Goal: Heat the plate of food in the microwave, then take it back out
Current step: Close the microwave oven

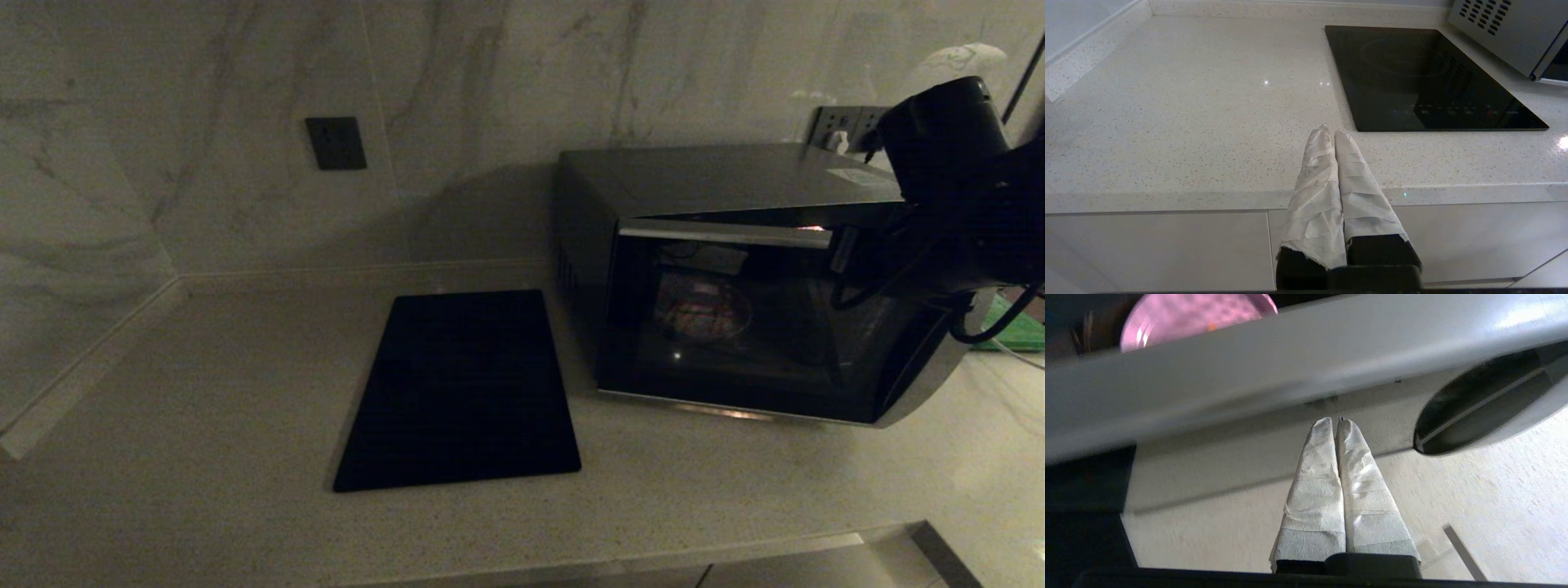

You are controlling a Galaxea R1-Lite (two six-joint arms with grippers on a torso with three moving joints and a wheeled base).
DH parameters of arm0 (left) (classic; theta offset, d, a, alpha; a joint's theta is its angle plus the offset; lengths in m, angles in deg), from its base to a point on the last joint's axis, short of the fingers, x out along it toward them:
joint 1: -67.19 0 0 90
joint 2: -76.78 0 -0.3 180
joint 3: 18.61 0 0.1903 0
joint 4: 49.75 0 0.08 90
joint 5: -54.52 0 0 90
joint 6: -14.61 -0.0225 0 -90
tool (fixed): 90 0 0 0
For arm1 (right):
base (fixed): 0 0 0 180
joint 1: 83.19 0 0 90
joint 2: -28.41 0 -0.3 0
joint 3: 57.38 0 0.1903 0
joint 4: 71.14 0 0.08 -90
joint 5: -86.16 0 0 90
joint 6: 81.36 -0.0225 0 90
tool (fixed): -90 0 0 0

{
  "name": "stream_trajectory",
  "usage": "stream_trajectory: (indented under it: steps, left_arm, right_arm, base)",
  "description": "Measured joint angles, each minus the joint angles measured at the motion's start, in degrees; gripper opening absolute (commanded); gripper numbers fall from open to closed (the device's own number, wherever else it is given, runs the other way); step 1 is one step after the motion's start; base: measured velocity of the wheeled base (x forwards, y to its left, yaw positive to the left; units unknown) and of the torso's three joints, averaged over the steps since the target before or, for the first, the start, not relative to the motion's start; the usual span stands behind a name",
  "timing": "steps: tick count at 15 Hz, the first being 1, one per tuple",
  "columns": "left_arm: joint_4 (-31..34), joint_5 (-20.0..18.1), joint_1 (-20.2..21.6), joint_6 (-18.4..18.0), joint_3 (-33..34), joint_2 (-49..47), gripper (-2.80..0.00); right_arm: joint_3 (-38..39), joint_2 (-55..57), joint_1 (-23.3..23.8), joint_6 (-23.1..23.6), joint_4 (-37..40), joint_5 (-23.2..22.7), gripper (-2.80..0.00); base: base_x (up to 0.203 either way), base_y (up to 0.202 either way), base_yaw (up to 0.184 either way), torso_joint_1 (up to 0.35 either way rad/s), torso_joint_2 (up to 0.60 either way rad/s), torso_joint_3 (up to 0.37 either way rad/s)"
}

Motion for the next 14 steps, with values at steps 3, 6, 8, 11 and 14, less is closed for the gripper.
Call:
stream_trajectory:
  steps: [3,6,8,11,14]
  left_arm:
    - [0.01,0.00,0.00,-0.02,0.00,0.00,-2.80]
    - [0.01,-0.02,0.00,0.00,0.00,0.00,-2.80]
    - [0.00,0.00,0.00,-0.02,0.00,0.00,-2.80]
    - [0.00,0.00,0.00,0.00,0.00,0.00,-2.80]
    - [0.00,0.00,0.00,-0.02,0.00,0.00,-2.80]
  right_arm:
    - [-0.22,1.46,0.52,0.71,-3.49,0.00,-2.80]
    - [-0.28,2.78,0.87,1.81,-7.31,0.00,-2.80]
    - [-0.36,3.72,1.06,2.34,-9.84,0.02,-2.80]
    - [-0.86,5.27,1.22,2.74,-11.51,-0.16,-2.80]
    - [-2.68,6.72,1.33,2.79,-11.63,-0.30,-2.80]
  base:
    - [0.000,0.000,0.000,0.000,0.00,0.000]
    - [0.000,0.000,0.000,0.000,0.00,0.000]
    - [0.000,0.000,0.000,0.000,0.00,0.000]
    - [0.000,0.000,0.000,0.000,0.00,0.000]
    - [0.000,0.000,0.000,0.000,0.00,0.000]
